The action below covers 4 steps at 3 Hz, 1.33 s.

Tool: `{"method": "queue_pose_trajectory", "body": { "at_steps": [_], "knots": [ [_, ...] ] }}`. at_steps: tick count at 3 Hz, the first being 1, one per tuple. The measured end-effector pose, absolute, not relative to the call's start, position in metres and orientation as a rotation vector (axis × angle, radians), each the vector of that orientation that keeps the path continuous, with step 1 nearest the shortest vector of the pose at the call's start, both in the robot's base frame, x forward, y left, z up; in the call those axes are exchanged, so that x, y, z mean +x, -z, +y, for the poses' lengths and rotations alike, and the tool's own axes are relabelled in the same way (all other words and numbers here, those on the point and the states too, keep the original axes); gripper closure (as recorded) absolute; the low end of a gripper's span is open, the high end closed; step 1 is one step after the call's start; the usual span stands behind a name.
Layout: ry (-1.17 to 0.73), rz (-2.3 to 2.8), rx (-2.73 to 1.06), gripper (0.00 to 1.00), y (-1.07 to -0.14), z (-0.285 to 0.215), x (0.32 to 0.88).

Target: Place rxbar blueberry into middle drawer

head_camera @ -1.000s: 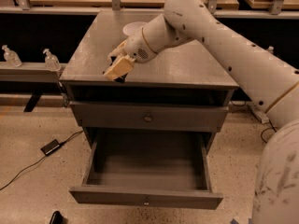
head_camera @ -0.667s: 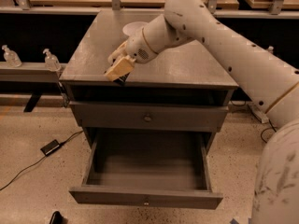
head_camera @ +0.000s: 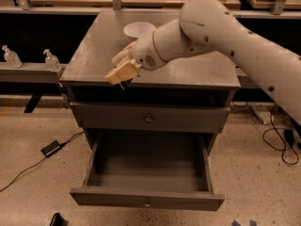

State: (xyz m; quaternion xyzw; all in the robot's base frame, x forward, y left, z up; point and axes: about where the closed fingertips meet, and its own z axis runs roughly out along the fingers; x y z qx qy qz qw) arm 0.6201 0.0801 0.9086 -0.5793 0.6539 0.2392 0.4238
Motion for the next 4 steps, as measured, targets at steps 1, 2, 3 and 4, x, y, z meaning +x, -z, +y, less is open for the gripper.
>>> {"method": "queue_pose_trajectory", "body": {
  "at_steps": [1,2,3,4],
  "knots": [
    [-0.572,1.621,-1.344,1.00,-0.888,0.063,0.588],
    [-0.620,1.788,-1.203,1.00,-0.752,-0.011,0.548],
    [-0.701,1.913,-1.087,1.00,-0.639,-0.070,0.517],
    [-0.787,1.976,-0.989,1.00,-0.549,-0.108,0.507]
  ]
}}
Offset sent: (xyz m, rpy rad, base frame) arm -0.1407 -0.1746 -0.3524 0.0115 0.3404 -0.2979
